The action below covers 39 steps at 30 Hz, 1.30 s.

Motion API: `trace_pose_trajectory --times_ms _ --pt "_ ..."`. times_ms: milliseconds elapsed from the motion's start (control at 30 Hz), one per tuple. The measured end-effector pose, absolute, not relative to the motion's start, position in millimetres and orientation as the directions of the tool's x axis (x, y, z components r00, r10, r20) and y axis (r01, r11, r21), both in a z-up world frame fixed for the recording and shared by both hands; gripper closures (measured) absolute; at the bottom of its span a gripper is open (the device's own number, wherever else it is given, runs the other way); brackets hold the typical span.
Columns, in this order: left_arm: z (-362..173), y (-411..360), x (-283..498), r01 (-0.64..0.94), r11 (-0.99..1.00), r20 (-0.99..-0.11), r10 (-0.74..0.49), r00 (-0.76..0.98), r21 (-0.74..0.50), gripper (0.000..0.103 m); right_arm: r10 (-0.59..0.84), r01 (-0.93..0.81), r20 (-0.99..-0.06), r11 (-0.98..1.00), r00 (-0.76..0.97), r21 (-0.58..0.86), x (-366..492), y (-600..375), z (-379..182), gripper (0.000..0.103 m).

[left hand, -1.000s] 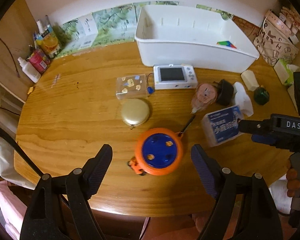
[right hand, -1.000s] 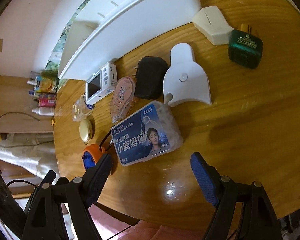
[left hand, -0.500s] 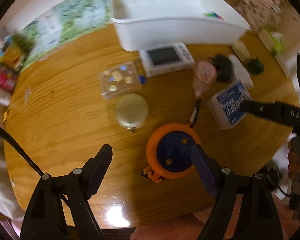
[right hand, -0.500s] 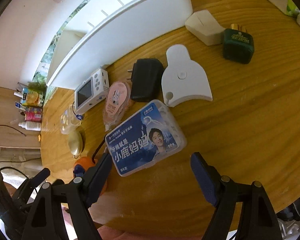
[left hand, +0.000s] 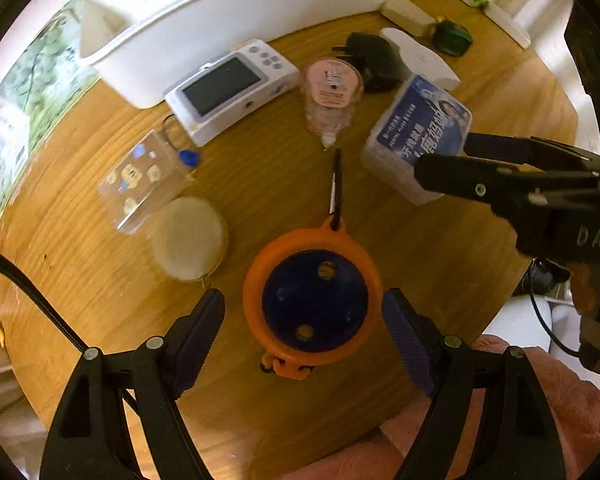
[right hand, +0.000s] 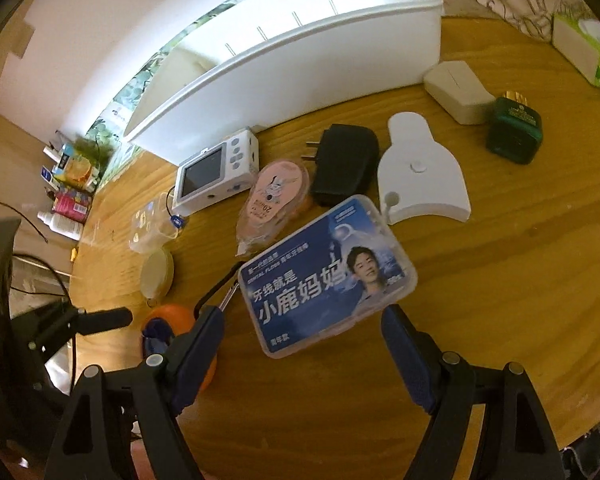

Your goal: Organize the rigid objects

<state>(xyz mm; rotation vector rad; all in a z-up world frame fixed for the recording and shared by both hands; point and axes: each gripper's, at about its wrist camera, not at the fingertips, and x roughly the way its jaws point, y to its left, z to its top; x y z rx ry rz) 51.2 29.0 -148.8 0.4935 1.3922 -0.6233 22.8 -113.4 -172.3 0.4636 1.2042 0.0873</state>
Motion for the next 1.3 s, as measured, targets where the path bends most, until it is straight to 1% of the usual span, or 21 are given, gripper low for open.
trace_pose_trajectory --times_ms 233,333,467,600,700,1033,1133,1300 --pt "-156 19 56 0.681 0.728 -0.991 -0.131 0.024 -0.08 0.02 0.275 0.181 -0.843 0.901 0.462 0.394 1 -112 -173 0.021" --pt "-160 18 60 0.674 0.731 -0.99 -0.144 0.0 -0.107 0.019 0.247 0.16 -0.829 0.915 0.501 0.37 -6 -107 -170 0.02" --pt "-165 18 64 0.671 0.73 -0.988 -0.152 -0.024 -0.129 0.019 0.188 0.122 -0.82 0.947 0.54 0.297 -14 -95 -166 0.019" --pt "-175 19 69 0.649 0.741 -0.984 -0.164 -0.071 -0.171 0.019 0.158 0.143 -0.799 0.946 0.579 0.291 -18 -95 -164 0.019" --pt "-184 18 73 0.645 0.743 -0.983 -0.159 -0.089 -0.179 0.019 0.146 0.145 -0.79 0.948 0.596 0.284 -19 -96 -165 0.019" --pt "-197 3 75 0.661 0.734 -0.987 -0.126 -0.095 -0.158 0.02 0.132 0.139 -0.809 0.957 0.573 0.255 -11 -97 -176 0.019" --pt "-198 -3 73 0.656 0.738 -0.987 -0.123 -0.101 -0.159 0.02 0.136 0.134 -0.81 0.957 0.57 0.256 -5 -96 -179 0.016" --pt "-200 -7 77 0.64 0.752 -0.987 -0.109 -0.117 -0.159 0.02 0.121 0.12 -0.826 0.968 0.551 0.222 3 -92 -185 0.016"
